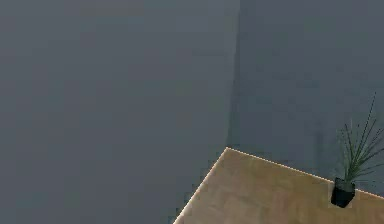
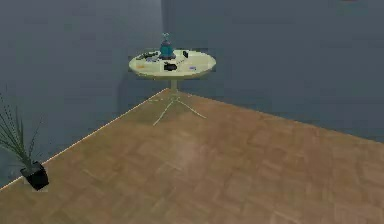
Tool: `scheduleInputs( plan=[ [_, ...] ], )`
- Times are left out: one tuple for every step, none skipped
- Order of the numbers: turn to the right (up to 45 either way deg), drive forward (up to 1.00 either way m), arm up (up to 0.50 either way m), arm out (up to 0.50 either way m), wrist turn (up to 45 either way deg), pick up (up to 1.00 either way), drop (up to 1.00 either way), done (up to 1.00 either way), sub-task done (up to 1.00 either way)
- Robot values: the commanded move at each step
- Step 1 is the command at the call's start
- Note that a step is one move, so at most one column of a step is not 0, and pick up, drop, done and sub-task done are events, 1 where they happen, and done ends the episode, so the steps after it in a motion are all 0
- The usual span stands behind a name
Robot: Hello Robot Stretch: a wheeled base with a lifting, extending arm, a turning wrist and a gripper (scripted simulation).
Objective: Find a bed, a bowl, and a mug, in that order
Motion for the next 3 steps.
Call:
scheduleInputs(
  plan=[
    [45.0,0.0,0.0,0.0,0.0,0.0,0.0,0.0,0.0],
    [45.0,0.0,0.0,0.0,0.0,0.0,0.0,0.0,0.0],
    [21.0,0.0,0.0,0.0,0.0,0.0,0.0,0.0,0.0]
  ],
)
